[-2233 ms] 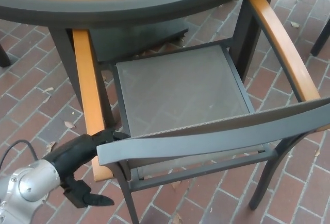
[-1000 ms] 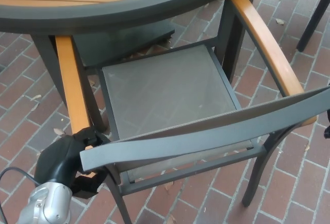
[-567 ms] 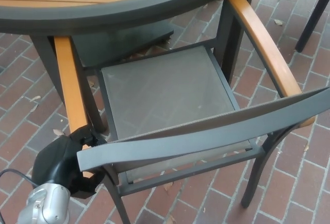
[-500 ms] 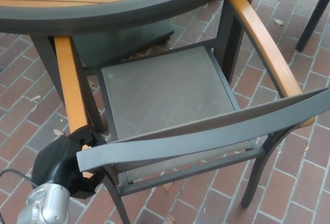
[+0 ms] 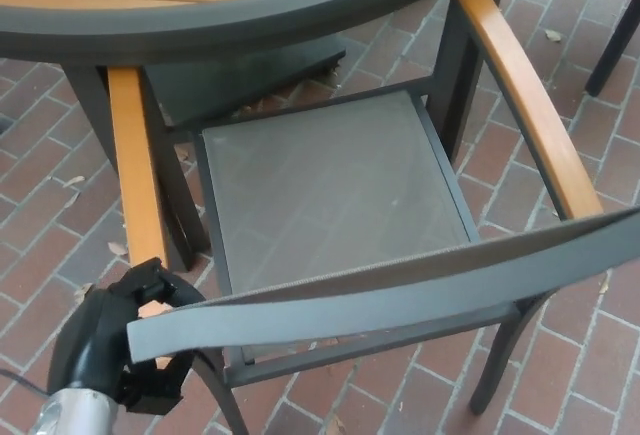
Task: A chair is kept outside and the robot walks towards it to grab it and pull it out towards itself
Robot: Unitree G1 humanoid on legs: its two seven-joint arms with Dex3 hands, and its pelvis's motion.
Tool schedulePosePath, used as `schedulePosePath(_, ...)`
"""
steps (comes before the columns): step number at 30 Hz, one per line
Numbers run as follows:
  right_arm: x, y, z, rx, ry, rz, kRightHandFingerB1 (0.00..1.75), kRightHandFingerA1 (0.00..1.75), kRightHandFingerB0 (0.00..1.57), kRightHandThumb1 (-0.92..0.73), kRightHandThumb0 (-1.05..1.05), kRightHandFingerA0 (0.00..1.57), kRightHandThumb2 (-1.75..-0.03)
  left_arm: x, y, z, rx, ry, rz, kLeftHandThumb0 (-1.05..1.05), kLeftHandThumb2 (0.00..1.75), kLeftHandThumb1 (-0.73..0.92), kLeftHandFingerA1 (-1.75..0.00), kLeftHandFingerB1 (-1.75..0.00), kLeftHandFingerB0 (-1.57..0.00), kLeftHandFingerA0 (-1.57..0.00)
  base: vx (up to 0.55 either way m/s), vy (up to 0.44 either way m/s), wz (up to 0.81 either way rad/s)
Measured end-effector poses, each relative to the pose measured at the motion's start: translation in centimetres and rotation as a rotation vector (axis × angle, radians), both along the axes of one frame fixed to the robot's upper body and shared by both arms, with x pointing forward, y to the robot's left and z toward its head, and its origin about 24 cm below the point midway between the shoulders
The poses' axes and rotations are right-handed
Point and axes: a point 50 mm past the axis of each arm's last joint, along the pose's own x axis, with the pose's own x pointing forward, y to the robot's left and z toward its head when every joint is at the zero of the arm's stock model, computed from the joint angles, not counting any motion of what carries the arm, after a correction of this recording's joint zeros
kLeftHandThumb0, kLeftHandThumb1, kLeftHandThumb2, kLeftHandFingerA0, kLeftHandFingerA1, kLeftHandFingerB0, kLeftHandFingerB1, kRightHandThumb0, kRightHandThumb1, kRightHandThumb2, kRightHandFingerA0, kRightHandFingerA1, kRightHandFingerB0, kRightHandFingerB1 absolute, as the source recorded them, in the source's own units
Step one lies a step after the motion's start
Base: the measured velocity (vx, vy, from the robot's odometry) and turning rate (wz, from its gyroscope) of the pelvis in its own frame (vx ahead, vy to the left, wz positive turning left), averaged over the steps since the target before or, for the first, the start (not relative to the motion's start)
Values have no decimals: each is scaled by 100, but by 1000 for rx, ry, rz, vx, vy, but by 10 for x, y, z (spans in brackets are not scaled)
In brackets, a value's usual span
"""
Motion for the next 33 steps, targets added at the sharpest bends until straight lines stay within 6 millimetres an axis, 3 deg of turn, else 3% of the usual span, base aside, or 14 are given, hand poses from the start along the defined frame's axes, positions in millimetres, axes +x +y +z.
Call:
schedulePosePath(1,-6,-1,-1,9,-6,-2,157,174,81,-50,-10,93,-134,-3,1,1,-10,2,5,-11,151,30,-175,-175,-93,-110,-23,-21,8)
schedulePosePath(2,-9,-2,-2,14,-8,-3,157,172,81,-62,-12,94,-109,-5,2,2,-14,4,7,-12,146,33,-175,-175,-90,-109,-24,-21,8)
schedulePosePath(4,-23,-6,-4,34,-20,-5,157,171,82,-56,-11,94,-123,-11,5,3,-32,14,19,-12,147,33,-175,-175,-90,-110,-13,-11,3)
schedulePosePath(13,-69,-7,-12,87,-18,31,154,170,80,-59,-8,88,-117,-24,17,10,-51,47,41,-11,143,34,-175,-173,-89,-109,0,0,0)
schedulePosePath(14,-73,-6,-12,93,-17,36,156,171,80,-77,-19,90,-81,-26,18,10,-50,54,42,-12,141,37,-175,-158,-93,-105,-52,-17,7)
schedulePosePath(15,-77,-6,-13,100,-13,40,156,171,80,-77,-19,90,-81,-27,20,10,-49,61,42,-12,141,37,-175,-158,-93,-105,0,0,0)
schedulePosePath(16,-82,-6,-13,108,-8,45,157,173,78,-74,-16,88,-87,-29,22,11,-48,69,40,-14,124,42,-144,-133,-116,-132,0,0,0)
schedulePosePath(18,-91,-5,-14,117,3,56,157,173,78,-74,-16,88,-87,-32,25,12,-45,82,39,-14,124,42,-144,-133,-116,-132,0,0,0)
schedulePosePath(19,-97,-5,-15,124,11,65,159,175,78,-72,-14,90,-97,-34,28,13,-42,89,40,-10,144,31,-174,-169,-91,-105,0,0,0)
schedulePosePath(23,-112,-3,-16,147,27,87,157,174,77,-78,-19,89,-85,-38,34,16,-37,105,41,-12,144,32,-175,-171,-91,-107,0,0,0)
schedulePosePath(24,-117,-3,-16,155,34,91,155,173,80,-79,-19,92,-83,-39,37,17,-38,111,43,-13,124,40,-147,-136,-116,-133,0,0,0)
schedulePosePath(26,-129,-4,-16,166,49,99,155,173,80,-79,-19,92,-83,-43,40,19,-40,122,42,-13,124,40,-147,-136,-116,-133,0,0,3)
schedulePosePath(27,-129,-4,-16,166,49,99,150,170,83,-77,-19,95,-83,-43,40,19,-40,122,42,-11,140,33,-175,-169,-94,-109,0,0,0)
schedulePosePath(33,-176,-1,-8,198,62,113,160,175,72,-84,-24,88,-76,-70,47,26,-54,165,35,-13,145,31,-173,-159,-101,-115,0,0,0)
